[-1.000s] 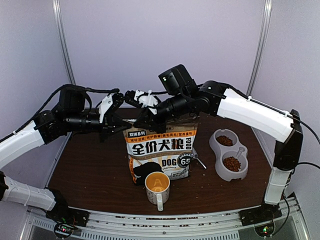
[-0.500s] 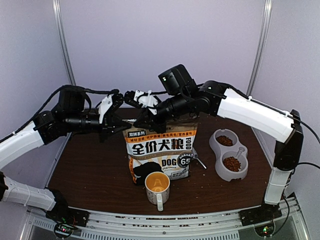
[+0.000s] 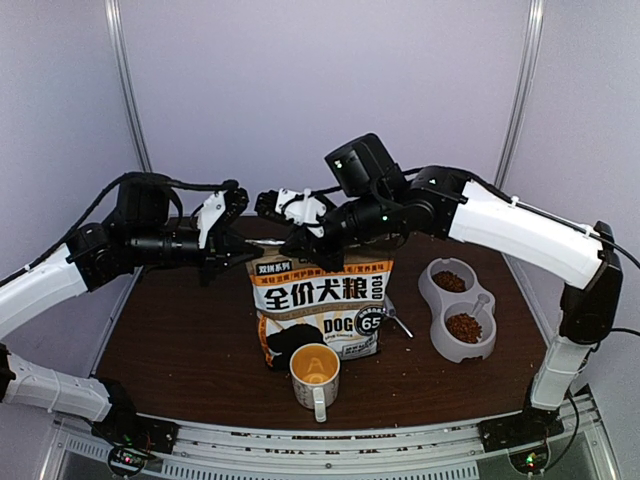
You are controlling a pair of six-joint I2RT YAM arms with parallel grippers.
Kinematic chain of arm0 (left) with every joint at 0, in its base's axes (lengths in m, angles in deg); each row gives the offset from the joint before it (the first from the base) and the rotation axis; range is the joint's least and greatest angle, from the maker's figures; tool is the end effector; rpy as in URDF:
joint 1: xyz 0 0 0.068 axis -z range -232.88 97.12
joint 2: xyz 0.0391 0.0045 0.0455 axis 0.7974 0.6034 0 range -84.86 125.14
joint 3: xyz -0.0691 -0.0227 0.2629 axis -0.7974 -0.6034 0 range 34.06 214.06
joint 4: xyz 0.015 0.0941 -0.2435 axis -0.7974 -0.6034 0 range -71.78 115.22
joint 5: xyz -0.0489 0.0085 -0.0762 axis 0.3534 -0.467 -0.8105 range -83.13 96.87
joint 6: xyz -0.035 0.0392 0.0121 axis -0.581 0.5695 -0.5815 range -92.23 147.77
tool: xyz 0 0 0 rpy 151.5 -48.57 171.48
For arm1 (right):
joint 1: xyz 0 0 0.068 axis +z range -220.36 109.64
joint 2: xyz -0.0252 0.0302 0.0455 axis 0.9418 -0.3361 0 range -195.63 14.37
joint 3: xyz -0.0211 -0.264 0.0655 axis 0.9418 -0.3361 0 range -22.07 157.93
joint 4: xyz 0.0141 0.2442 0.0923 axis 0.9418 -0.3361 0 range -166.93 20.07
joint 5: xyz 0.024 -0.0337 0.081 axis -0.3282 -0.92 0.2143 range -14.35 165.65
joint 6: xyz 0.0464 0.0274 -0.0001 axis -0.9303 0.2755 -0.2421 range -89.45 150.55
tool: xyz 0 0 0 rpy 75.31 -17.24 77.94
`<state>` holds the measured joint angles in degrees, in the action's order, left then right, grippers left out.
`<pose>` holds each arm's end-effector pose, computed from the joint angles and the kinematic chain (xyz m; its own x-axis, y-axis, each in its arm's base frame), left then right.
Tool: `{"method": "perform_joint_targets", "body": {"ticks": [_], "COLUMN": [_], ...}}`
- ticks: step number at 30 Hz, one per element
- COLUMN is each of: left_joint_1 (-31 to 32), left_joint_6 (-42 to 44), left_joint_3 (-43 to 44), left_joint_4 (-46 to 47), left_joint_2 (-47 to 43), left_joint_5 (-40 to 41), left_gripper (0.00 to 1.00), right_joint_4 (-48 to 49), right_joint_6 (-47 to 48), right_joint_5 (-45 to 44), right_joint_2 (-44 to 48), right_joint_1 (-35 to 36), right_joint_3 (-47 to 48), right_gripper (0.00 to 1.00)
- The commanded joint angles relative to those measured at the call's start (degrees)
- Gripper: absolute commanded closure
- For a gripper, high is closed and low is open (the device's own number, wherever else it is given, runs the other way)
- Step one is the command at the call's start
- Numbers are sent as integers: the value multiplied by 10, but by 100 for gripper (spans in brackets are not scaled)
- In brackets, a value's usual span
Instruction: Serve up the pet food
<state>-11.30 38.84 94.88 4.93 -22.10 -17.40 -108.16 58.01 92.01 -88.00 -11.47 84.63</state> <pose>0.1734 -0.1734 0.3596 -0.1071 0.3289 -0.9383 0.9274 0.3732 0.0250 0.2014 0.3528 0.3894 0.1788 -0.5600 -0.8090 -0.9691 0.0420 -0.2432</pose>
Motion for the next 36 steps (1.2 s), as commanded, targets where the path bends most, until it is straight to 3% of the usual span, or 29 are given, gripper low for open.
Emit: {"method": "perform_joint_targets", "body": {"ticks": [1, 3, 6, 10, 14, 20, 24, 28, 31, 36], "left_joint_1": [-4, -4, -4, -5, -4, -5, -5, -5, -5, -6], "left_joint_6": [0, 1, 0, 1, 2, 2, 2, 3, 3, 3], "left_joint_3": [1, 2, 2, 2, 2, 2, 2, 2, 2, 2], "left_joint_4": [34, 34, 34, 33, 33, 32, 32, 32, 32, 32], "left_joint_2": [-22, -23, -23, -23, -24, -25, -25, -25, -25, -25], "left_joint_5": [5, 5, 5, 5, 6, 9, 10, 10, 10, 12], "left_gripper": [100, 100, 100, 100, 100, 100, 100, 100, 100, 100], "right_joint_4": [-18, -21, -24, -25, -26, -26, -33, -35, -34, -28], "right_joint_6": [4, 5, 5, 7, 6, 9, 14, 17, 17, 20], "right_joint_5": [-72, -77, -85, -95, -101, -113, -132, -153, -161, -173], "right_joint_2": [33, 36, 41, 49, 55, 62, 70, 78, 85, 97], "right_joint_1": [-14, -16, -19, -23, -26, -27, -27, -29, -30, -32], "right_joint_3": [-22, -25, -30, -40, -49, -58, -67, -82, -91, -103], "right_gripper": [100, 100, 91, 89, 100, 100, 87, 86, 100, 100]}}
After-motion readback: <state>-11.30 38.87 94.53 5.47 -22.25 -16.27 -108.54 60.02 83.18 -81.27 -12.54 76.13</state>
